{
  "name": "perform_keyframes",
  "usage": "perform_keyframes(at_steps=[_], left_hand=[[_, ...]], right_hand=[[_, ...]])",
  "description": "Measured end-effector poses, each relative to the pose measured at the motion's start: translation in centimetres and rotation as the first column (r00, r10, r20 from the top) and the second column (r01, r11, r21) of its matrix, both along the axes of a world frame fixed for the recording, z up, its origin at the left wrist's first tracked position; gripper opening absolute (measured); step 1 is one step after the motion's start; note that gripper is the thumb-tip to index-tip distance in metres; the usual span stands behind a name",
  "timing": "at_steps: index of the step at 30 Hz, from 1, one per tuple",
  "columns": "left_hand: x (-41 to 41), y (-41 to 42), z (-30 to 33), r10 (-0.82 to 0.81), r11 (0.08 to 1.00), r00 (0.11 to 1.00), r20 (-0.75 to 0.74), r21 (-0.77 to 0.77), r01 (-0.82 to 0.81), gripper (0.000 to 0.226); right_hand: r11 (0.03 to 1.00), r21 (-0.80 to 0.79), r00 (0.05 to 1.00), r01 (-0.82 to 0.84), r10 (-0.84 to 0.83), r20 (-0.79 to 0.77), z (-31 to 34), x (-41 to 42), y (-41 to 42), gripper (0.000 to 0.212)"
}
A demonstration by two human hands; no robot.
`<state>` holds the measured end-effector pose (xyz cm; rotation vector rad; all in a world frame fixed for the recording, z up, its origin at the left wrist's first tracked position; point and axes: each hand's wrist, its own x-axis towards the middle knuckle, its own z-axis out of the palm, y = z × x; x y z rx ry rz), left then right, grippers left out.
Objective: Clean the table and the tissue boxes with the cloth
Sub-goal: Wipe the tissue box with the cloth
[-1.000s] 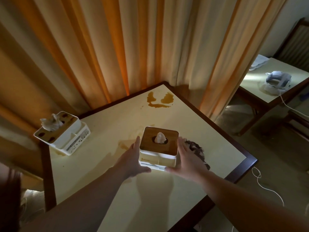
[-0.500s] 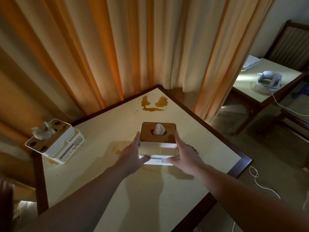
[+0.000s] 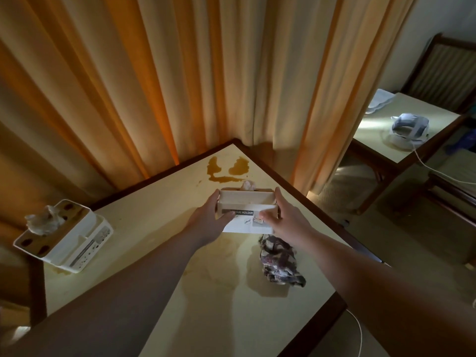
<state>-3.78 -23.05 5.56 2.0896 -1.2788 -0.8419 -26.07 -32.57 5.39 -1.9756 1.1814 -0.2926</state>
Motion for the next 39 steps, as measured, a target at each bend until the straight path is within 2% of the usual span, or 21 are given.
perform_keyframes(at_steps=[3, 7, 14, 27, 32, 35, 37, 39], left_hand=[[-0.3, -1.6, -0.4, -0.004, 1.0, 1.0, 0.023, 0.017, 0.004, 0.082], [-0.7, -3.4, -0.8, -0.029, 0.998, 0.998, 0.053, 0.055, 0.026, 0.077], [-1.1, -6.1, -0.1, -0.038, 0.998, 0.994, 0.1, 0.061, 0.032, 0.074], [-0.6, -9.1, -0.8, 0.03, 0.989, 0.977, 0.213, 0.134, -0.06, 0.065], [-0.8, -9.0, -0.6, 0.023, 0.997, 0.96, 0.28, 0.064, -0.043, 0.064], [-0.8, -8.2, -0.7, 0.004, 0.998, 0.968, 0.252, -0.068, 0.013, 0.059], [-0.7, -7.8, -0.9, -0.077, 0.993, 0.962, 0.261, -0.07, 0.099, 0.055], [-0.7, -7.5, -1.0, -0.116, 0.989, 0.954, 0.276, -0.057, 0.137, 0.055]], right_hand=[[1.0, 0.02, 0.999, 0.015, -0.015, -0.028, -0.3, 0.0, -1.4, 0.09], [1.0, -0.004, 1.0, 0.007, -0.007, 0.009, 0.7, -0.1, -2.7, 0.08], [0.999, -0.031, 0.999, -0.031, 0.032, 0.022, -0.8, 1.0, -6.4, 0.074], [0.998, -0.023, 0.999, 0.05, -0.05, 0.018, -2.3, 2.4, -9.7, 0.071], [0.996, -0.044, 0.996, 0.08, -0.078, 0.031, -2.5, 1.8, -9.3, 0.079], [0.967, -0.175, 0.983, 0.185, -0.179, 0.051, -3.6, 0.5, -7.5, 0.079], [0.913, -0.328, 0.97, 0.243, -0.236, 0.063, -4.1, -0.6, -5.1, 0.065], [0.856, -0.465, 0.974, 0.226, -0.195, 0.115, -4.7, -1.8, -2.4, 0.048]])
